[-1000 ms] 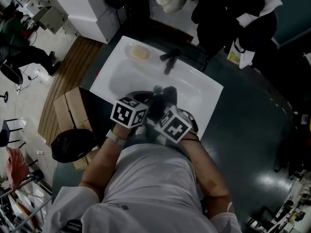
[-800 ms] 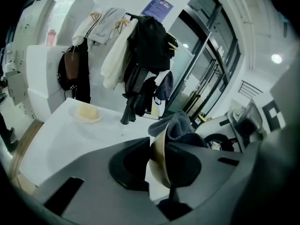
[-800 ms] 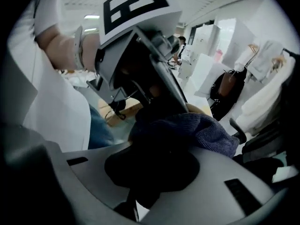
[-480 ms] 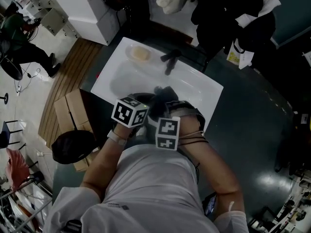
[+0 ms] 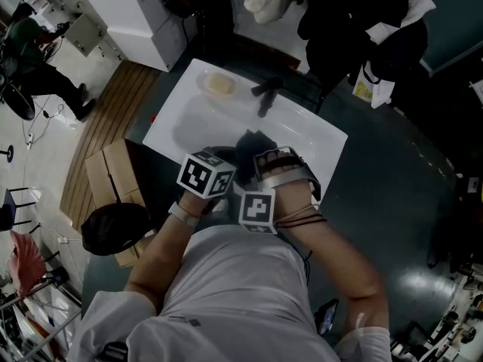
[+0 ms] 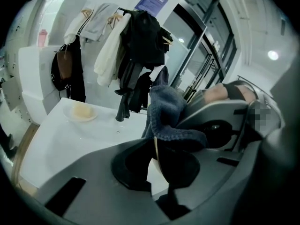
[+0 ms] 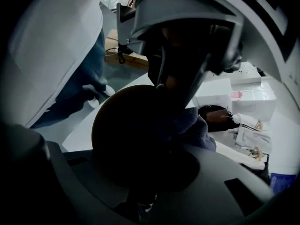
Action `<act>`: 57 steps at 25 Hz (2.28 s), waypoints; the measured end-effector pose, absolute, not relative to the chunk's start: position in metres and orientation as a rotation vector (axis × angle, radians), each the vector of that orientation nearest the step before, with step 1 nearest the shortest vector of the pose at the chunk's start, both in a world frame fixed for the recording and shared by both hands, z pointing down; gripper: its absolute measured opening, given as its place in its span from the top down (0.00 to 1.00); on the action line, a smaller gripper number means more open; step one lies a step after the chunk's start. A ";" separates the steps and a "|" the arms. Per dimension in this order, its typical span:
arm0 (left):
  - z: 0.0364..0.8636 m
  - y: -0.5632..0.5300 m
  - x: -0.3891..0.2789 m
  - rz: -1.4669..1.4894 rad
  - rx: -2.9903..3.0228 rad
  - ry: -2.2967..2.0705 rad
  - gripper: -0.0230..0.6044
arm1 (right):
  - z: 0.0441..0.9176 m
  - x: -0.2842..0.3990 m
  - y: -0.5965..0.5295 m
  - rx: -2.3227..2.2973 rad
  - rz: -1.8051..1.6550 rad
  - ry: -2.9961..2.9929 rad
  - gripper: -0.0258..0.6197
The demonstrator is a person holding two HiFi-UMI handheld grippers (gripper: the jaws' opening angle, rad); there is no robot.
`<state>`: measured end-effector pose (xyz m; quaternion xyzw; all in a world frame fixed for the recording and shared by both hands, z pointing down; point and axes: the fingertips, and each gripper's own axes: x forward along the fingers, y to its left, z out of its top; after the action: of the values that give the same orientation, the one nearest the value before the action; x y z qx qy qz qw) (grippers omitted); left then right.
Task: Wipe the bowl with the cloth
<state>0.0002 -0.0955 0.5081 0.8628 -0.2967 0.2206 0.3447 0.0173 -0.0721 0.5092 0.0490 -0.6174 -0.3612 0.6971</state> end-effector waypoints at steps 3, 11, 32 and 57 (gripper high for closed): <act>0.504 -0.097 -0.002 0.551 2.250 -0.790 0.92 | 0.516 0.018 -0.070 0.089 -0.856 -1.317 0.85; 0.511 -0.090 -0.001 0.573 2.273 -0.793 0.92 | 0.538 0.014 -0.024 -0.044 -0.463 -1.507 0.85; 0.523 -0.090 -0.016 0.580 2.228 -0.878 0.90 | 0.527 -0.037 -0.021 0.370 0.302 -2.136 0.85; 0.520 -0.105 -0.008 0.453 2.186 -0.882 0.92 | 0.505 0.011 -0.088 0.621 -0.614 -1.625 0.85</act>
<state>-0.0082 -0.1048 0.5200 0.8489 -0.3424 0.1760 0.3622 0.0107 -0.0879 0.5046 0.2682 -0.7022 -0.2653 0.6038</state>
